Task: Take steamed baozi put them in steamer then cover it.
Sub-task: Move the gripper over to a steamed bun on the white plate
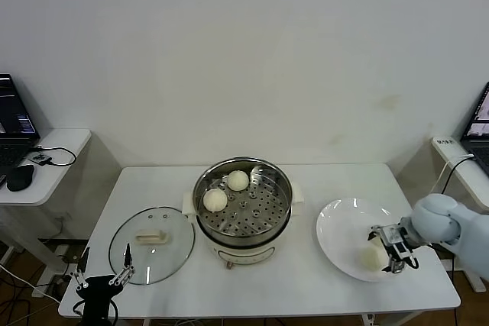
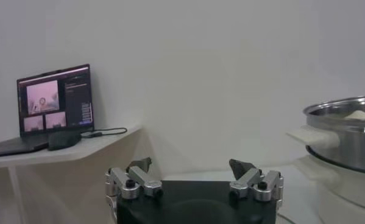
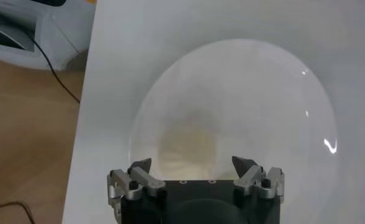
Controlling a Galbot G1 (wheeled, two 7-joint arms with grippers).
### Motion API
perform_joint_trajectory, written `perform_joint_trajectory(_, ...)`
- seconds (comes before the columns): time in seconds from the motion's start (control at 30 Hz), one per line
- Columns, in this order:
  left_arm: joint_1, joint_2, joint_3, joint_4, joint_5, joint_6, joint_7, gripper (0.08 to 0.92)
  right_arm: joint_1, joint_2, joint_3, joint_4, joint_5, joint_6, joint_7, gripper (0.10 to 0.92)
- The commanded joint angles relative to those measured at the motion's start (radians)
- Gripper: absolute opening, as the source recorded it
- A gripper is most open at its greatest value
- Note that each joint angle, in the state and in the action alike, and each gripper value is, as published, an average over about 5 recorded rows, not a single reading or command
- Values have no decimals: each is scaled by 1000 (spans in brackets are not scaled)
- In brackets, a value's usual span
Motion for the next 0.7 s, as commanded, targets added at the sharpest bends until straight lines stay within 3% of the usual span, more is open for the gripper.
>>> perform_joint_trajectory(0.03, -2, -2, 2, 3, 1, 0, 0, 823, -65, 41, 45, -71, -21, 0, 6, 809)
perform_joint_trajectory(0.7, -4, 0, 2, 1, -1, -2, -1, 823, -79, 53, 73, -88, -18, -10, 0, 630)
